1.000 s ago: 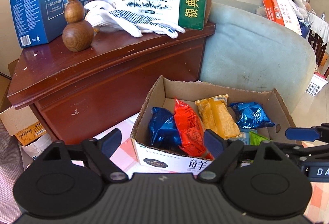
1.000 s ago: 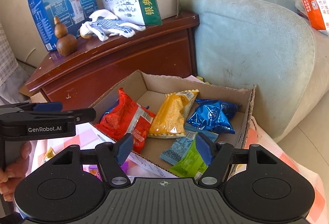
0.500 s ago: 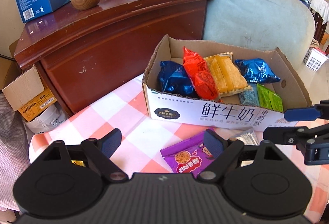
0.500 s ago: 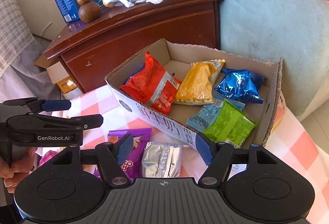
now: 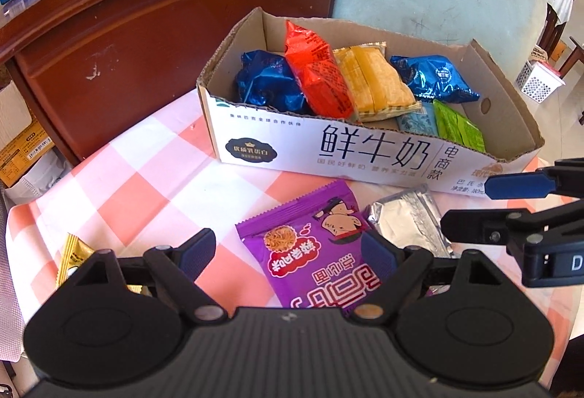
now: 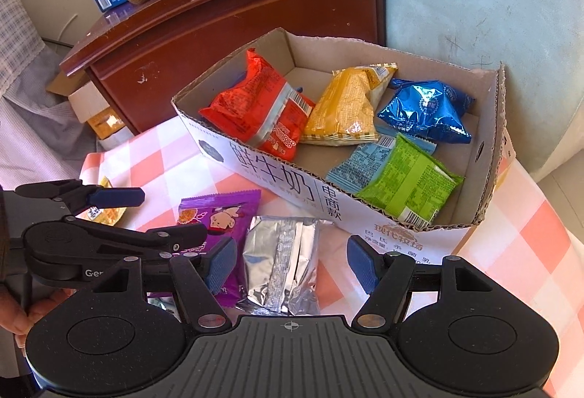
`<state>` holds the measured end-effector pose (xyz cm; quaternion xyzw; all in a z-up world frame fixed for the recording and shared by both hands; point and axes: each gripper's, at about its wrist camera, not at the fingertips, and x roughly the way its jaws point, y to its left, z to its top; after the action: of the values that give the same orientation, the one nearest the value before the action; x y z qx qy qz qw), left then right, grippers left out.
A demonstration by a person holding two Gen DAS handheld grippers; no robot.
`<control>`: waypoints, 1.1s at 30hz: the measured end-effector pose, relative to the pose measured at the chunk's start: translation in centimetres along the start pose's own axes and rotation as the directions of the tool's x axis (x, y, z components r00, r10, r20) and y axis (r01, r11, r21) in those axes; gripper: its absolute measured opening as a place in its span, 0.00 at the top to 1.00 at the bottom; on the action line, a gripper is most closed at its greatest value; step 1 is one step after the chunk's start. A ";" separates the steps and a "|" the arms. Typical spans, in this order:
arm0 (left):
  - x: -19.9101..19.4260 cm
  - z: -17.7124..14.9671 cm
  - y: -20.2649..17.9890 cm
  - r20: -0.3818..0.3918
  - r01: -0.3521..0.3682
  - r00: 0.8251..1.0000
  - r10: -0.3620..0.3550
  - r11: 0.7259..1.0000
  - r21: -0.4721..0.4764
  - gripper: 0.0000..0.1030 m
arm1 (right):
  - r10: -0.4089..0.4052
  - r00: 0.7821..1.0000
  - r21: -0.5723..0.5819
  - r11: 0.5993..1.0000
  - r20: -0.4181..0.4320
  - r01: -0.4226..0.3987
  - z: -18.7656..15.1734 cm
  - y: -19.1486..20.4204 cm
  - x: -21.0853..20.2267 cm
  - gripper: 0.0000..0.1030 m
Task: Organize snacks
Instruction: 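Move the left gripper to the purple packet while the right approaches the silver foil packet, then grasp the purple packet with the left gripper while the right grasps the silver foil packet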
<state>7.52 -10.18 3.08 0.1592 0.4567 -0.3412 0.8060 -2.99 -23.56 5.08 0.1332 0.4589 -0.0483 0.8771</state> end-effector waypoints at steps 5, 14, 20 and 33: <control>0.7 -0.3 -0.8 -0.007 0.041 0.999 -0.041 0.999 0.010 0.16 | -0.005 1.000 0.037 0.999 0.000 0.004 0.1 -0.6 -0.1 0.34; 1.0 -1.1 -1.0 -0.010 0.019 1.000 -0.018 0.995 0.095 0.16 | 0.007 0.999 0.070 0.998 -0.042 -0.004 0.1 -0.8 1.0 0.34; 0.8 -1.7 0.9 -0.022 -0.024 0.999 0.027 0.991 0.130 0.16 | 0.005 0.997 0.053 0.999 -0.078 -0.001 -0.2 0.0 2.3 0.34; 1.9 -1.4 0.1 0.013 -0.022 1.000 0.019 0.972 0.232 0.16 | -0.029 0.991 0.013 0.999 -0.132 0.031 -0.2 1.0 4.7 0.34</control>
<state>7.33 -10.06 0.75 0.2552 0.4078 -0.3847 0.7878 -0.22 -22.39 1.28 0.1356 0.5175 -0.0557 0.8430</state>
